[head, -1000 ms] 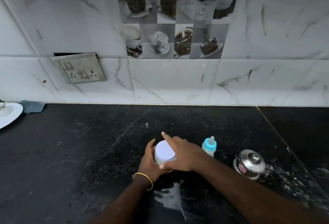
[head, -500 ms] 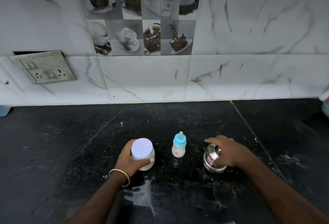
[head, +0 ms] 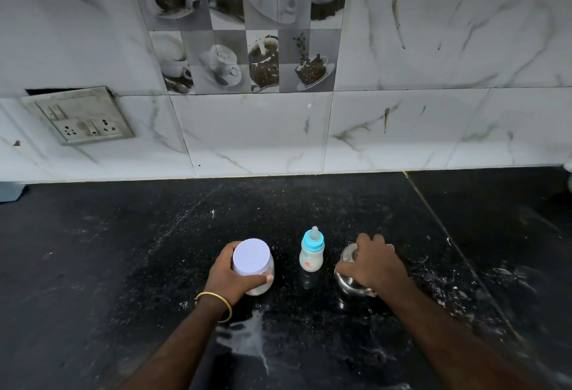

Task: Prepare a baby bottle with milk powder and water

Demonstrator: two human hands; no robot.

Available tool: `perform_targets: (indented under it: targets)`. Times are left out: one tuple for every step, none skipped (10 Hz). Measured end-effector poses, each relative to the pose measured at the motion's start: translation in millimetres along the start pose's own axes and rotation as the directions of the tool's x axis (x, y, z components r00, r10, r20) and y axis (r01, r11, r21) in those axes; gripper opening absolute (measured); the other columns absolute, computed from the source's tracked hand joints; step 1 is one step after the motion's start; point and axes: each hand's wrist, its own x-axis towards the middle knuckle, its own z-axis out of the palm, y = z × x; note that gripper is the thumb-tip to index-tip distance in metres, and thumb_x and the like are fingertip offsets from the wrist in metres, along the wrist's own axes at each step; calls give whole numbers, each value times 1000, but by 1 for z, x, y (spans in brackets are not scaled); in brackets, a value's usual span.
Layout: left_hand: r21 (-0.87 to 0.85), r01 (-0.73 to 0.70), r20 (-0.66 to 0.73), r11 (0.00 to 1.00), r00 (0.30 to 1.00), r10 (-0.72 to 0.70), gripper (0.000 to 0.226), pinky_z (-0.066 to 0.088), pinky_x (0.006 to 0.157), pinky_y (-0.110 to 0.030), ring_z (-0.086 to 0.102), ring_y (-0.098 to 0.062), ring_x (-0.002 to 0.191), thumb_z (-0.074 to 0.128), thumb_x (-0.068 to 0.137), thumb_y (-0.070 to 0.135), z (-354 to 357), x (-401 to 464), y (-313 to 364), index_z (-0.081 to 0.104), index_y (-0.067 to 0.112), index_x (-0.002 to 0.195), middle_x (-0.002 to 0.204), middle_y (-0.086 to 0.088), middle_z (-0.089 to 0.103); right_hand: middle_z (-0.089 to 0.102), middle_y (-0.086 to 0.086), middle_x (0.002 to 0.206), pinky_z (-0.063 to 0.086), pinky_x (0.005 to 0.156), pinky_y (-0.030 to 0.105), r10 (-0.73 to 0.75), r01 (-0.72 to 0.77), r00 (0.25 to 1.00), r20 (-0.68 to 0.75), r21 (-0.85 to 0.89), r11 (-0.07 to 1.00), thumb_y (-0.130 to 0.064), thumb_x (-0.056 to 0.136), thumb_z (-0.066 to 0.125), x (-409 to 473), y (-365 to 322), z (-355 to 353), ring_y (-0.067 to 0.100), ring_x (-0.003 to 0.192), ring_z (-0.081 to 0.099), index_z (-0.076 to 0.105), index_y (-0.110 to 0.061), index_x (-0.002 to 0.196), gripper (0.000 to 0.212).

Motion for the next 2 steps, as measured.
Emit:
perform_targets:
  targets:
    - [11,16,20,1000,1000,-16,80,48,84,-26,56,-16,111,97,40,43,-2,1,4,54,41,108,115,14,59,43,9,136,48,88,40,17,-17,1000,-2,3,1000,-66,71,66,-3,-3,-4,31,124,45,40,-20,138,86]
    - [68,-26,-8,997,1000,27,102,43,107,-40,42,-24,133,93,43,52,-1,-6,7,48,30,131,138,6,49,40,11,146,46,98,47,50,-49,998,23,-46,998,-77,71,60,-5,-1,-4,32,131,44,34,-18,146,99]
